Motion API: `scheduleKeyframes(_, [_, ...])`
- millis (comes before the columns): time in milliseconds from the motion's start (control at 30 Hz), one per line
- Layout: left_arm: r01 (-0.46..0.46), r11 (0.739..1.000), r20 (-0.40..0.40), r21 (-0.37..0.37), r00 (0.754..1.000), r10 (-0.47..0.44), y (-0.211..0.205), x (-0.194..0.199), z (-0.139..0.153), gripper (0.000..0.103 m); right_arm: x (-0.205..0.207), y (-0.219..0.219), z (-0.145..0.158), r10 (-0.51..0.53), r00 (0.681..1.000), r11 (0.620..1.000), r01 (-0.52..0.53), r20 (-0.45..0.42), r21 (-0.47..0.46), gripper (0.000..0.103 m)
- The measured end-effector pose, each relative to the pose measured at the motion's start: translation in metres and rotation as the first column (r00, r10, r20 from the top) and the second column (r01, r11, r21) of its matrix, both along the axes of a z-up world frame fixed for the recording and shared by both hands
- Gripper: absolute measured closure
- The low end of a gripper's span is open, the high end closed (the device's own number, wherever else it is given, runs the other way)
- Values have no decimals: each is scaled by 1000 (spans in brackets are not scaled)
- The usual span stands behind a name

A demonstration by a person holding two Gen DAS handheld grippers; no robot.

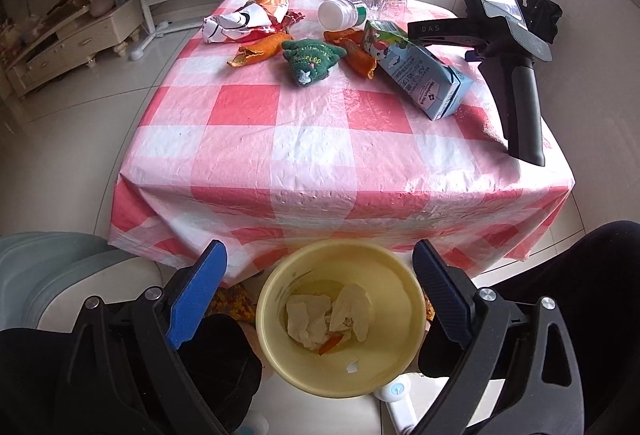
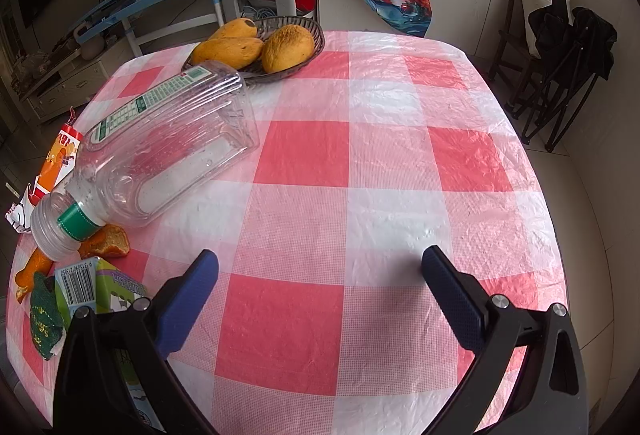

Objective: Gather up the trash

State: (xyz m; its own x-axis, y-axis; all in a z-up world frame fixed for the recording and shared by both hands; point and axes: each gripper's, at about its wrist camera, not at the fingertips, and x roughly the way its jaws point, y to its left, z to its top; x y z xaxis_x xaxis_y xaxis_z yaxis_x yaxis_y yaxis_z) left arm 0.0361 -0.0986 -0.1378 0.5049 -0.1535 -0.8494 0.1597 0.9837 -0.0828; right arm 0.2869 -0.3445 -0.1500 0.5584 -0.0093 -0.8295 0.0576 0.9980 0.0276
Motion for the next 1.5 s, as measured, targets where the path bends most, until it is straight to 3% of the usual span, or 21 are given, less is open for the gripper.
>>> scheduleKeyframes(300, [-28,997,-36,-65,999,26,5,3,-4,13,0,0,0,0,1000,1000,0,0,0,6])
scheduleKeyframes(1233, [-21,998,-22,-65,1000,20,3,2,-1,13,0,0,0,0,1000,1000,0,0,0,6])
scheduleKeyframes(1500, [-29,999,21,-37,999,30,8,0,7,13,1,1,0,0,1000,1000,0,0,0,6])
